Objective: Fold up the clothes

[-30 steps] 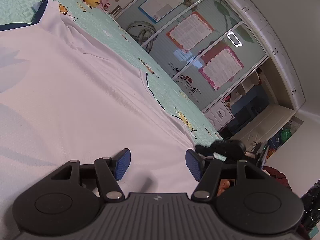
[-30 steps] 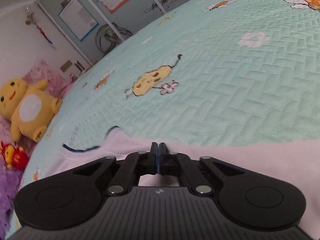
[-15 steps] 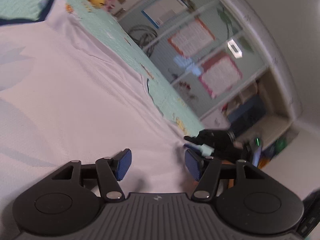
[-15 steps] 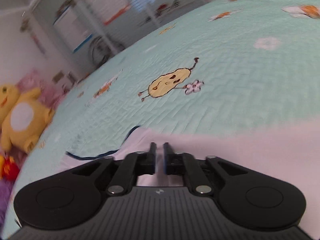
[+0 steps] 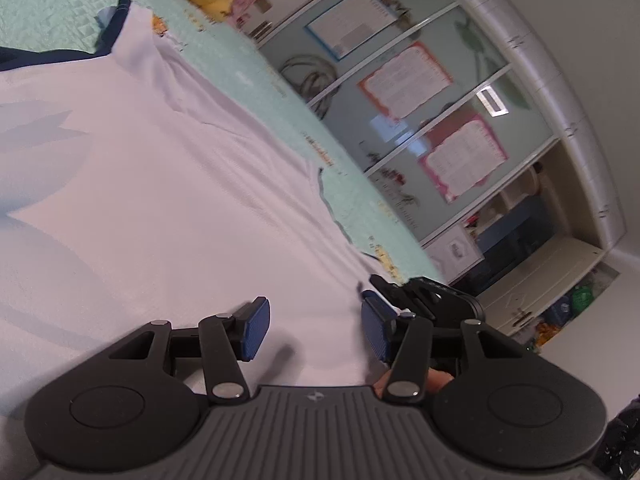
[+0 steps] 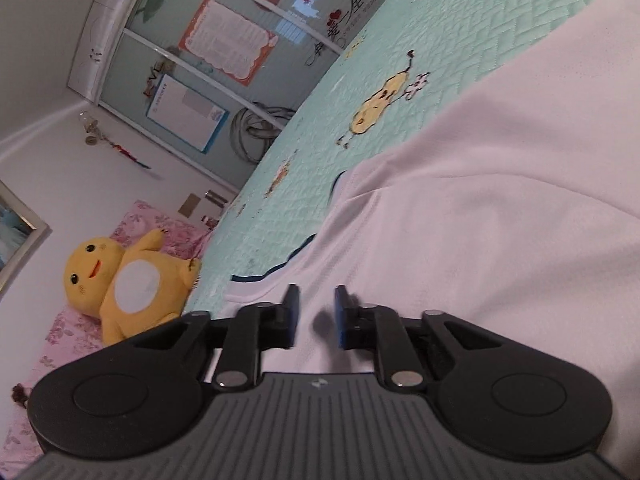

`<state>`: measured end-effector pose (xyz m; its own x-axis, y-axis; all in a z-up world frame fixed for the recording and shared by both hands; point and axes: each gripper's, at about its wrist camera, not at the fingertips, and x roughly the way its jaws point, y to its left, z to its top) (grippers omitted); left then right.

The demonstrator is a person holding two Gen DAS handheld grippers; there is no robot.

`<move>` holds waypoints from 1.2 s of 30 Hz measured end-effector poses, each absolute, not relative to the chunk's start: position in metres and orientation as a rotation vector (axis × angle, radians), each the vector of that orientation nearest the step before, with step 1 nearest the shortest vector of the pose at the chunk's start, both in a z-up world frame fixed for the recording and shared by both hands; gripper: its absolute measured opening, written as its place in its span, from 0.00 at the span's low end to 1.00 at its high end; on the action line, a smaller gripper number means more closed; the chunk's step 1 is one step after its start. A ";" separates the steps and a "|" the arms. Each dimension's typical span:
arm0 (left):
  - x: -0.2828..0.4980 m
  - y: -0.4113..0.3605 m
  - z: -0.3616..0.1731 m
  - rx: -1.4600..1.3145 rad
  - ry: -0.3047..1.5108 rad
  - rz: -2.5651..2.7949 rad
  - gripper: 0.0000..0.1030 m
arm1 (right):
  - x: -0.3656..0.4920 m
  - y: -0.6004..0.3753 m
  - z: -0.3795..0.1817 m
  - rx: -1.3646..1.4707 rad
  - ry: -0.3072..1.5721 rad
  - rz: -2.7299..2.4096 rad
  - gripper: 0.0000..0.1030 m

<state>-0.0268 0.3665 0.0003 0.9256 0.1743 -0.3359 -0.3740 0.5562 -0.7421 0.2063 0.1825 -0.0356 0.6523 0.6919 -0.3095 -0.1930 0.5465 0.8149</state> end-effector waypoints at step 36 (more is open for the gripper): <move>0.086 0.544 0.028 0.504 0.590 0.311 0.46 | 0.217 0.199 -0.035 0.793 0.676 0.589 0.12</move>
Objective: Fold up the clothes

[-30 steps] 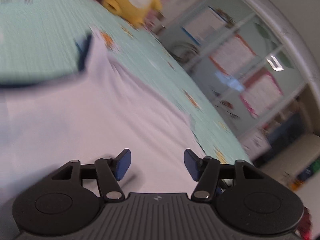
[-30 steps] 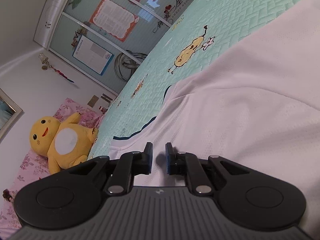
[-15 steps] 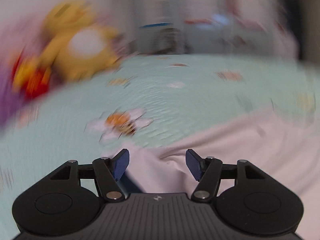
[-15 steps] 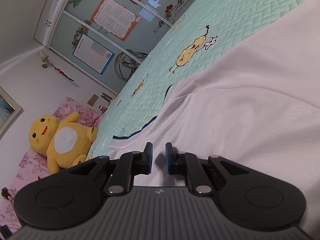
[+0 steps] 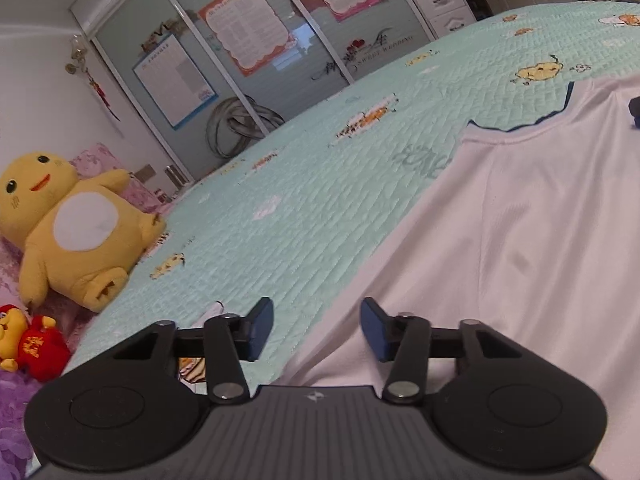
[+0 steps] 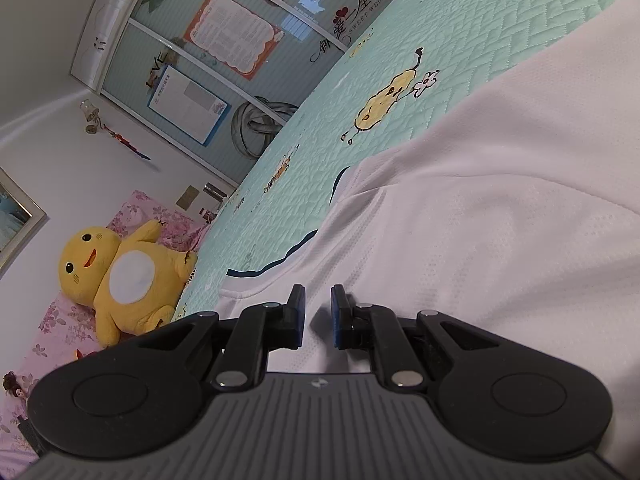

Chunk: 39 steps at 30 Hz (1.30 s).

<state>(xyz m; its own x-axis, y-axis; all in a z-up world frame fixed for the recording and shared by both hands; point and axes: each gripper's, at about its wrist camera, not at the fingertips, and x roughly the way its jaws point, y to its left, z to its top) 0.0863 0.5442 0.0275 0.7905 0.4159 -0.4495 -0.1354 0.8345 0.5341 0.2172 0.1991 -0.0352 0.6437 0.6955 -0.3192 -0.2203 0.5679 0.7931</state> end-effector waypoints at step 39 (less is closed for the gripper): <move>0.167 0.534 0.049 0.189 0.639 -0.138 0.28 | 0.218 0.201 -0.037 0.767 0.676 0.586 0.13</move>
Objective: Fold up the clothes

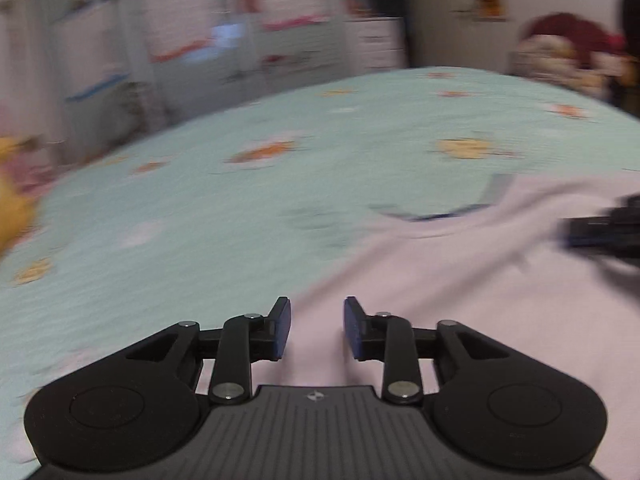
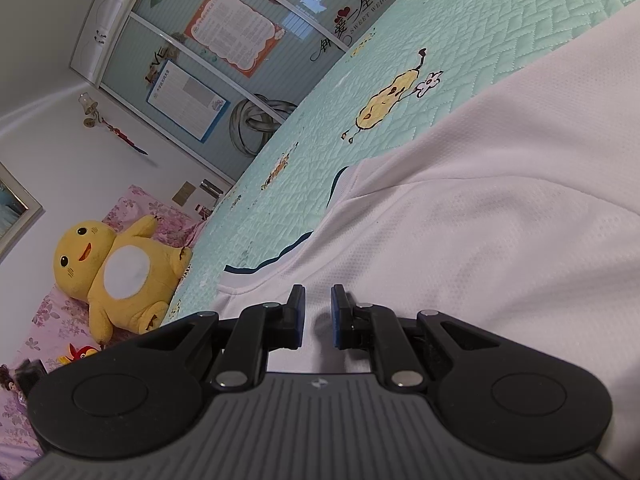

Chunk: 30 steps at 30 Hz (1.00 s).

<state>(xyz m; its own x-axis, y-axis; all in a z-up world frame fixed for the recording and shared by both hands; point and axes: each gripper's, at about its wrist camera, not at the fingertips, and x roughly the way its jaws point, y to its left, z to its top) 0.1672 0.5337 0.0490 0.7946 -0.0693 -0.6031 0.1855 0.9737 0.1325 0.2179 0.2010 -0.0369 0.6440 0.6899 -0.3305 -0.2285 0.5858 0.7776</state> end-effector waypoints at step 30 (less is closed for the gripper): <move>0.216 0.515 0.052 0.087 0.559 0.164 0.54 | 0.219 0.203 -0.036 0.772 0.681 0.592 0.13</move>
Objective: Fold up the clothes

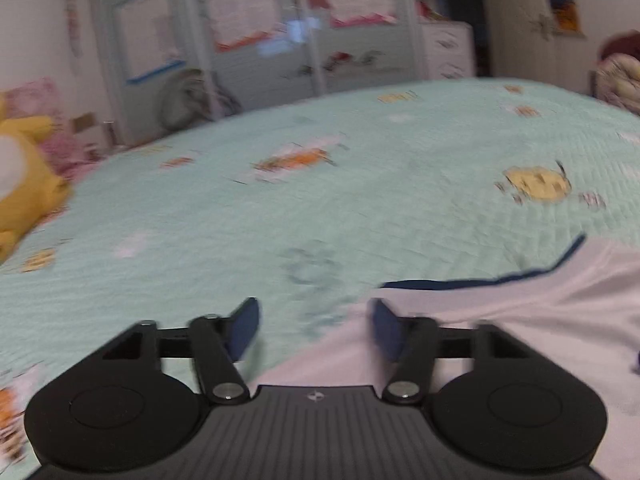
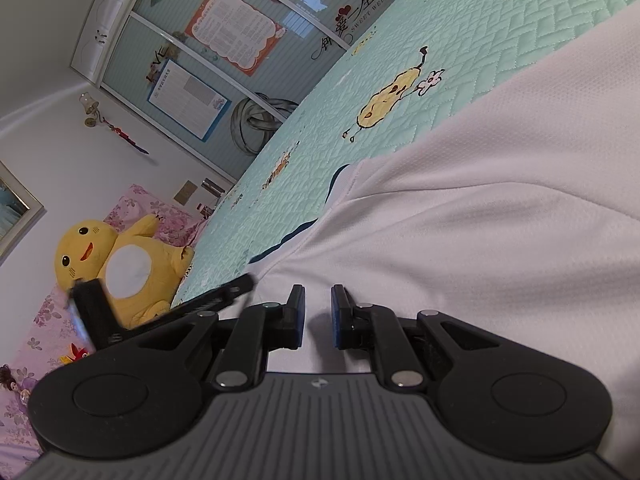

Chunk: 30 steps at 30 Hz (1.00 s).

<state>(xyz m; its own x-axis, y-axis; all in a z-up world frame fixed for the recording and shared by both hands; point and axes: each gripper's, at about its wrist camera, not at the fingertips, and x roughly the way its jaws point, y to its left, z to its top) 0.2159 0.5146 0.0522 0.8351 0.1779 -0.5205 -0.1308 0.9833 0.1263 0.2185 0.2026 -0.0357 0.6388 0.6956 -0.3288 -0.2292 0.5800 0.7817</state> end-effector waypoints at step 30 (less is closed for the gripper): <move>0.134 0.634 0.058 -0.543 0.448 0.146 0.25 | 0.222 0.202 -0.036 0.760 0.684 0.592 0.13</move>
